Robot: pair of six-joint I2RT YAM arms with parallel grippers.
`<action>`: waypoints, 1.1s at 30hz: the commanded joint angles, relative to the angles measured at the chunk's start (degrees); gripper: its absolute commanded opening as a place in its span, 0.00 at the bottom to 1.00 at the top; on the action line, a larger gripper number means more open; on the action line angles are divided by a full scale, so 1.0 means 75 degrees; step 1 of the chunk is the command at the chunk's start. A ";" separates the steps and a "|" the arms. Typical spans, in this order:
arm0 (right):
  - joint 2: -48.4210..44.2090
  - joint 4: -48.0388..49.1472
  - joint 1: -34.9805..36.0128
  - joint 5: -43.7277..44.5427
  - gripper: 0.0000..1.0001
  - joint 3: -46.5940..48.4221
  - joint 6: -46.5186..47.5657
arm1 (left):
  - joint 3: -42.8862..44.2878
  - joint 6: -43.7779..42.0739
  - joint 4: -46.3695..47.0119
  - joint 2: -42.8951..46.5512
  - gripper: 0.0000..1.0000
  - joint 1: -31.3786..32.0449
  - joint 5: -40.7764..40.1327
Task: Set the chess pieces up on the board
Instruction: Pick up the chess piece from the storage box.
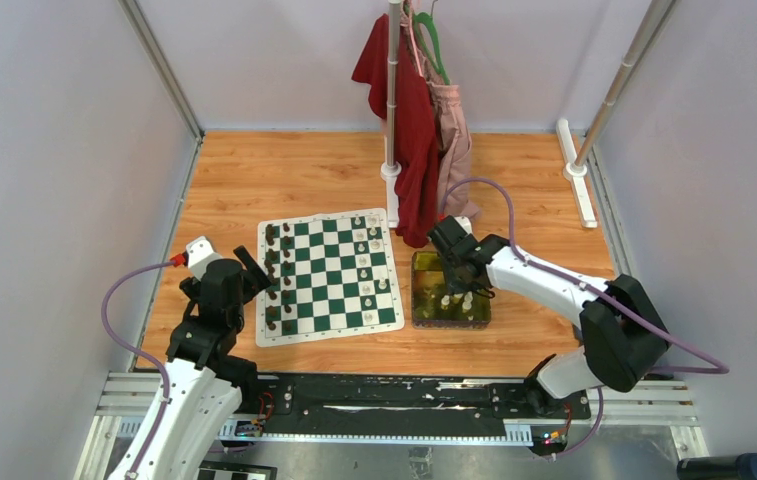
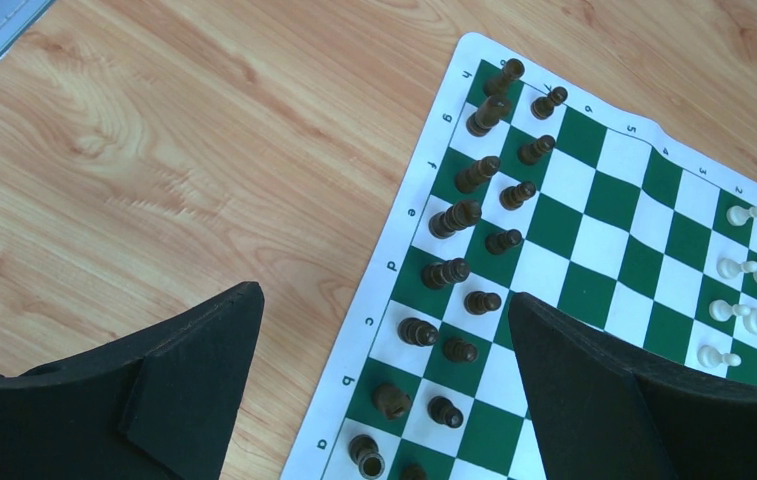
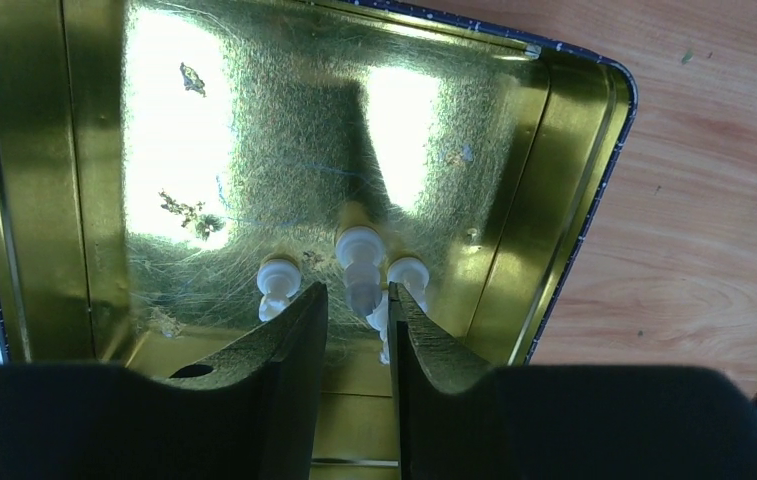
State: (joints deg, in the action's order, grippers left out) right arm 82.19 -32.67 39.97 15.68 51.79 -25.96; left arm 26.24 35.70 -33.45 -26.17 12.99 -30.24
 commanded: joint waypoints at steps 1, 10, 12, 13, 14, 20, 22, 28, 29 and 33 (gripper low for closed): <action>0.0080 -0.0005 -0.0115 -0.0014 0.32 -0.0125 -0.0085 | -0.0041 -0.0058 0.0124 -0.0058 1.00 0.0060 -0.0111; 0.0080 0.0028 -0.0162 -0.0062 0.24 -0.0179 -0.0080 | -0.0041 -0.0042 0.0123 -0.0073 1.00 0.0060 -0.0115; 0.0070 0.0025 -0.0173 -0.0067 0.22 -0.0191 -0.0081 | -0.0033 -0.0045 0.0122 -0.0073 1.00 0.0060 -0.0116; 0.0068 0.0036 -0.0178 -0.0080 0.21 -0.0190 -0.0089 | -0.0030 -0.0046 0.0124 -0.0073 1.00 0.0060 -0.0117; 0.0058 0.0042 -0.0181 -0.0083 0.21 -0.0193 -0.0081 | -0.0030 -0.0048 0.0108 -0.0073 1.00 0.0060 -0.0115; 0.0057 0.0053 -0.0190 -0.0116 0.16 -0.0203 -0.0069 | -0.0030 -0.0041 0.0110 -0.0084 1.00 0.0060 -0.0114; 0.0048 0.0057 -0.0185 -0.0116 0.11 -0.0196 -0.0073 | -0.0030 -0.0049 0.0113 -0.0075 1.00 0.0060 -0.0115; -0.0103 -0.0006 -0.0195 -0.0058 0.07 -0.0062 0.0005 | -0.0030 -0.0042 0.0111 -0.0070 1.00 0.0060 -0.0121; -0.0123 -0.0035 -0.0200 -0.0035 0.06 -0.0019 0.0039 | -0.0030 -0.0031 0.0112 -0.0072 1.00 0.0060 -0.0126; -0.0164 -0.0152 -0.0205 0.0017 0.06 0.0129 0.0105 | -0.0030 -0.0029 0.0102 -0.0047 1.00 0.0060 -0.0134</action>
State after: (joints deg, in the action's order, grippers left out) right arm 82.32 -32.14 39.29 15.11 51.42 -25.82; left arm 26.24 35.73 -33.45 -26.48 12.99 -30.24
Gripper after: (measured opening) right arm 0.193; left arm 0.999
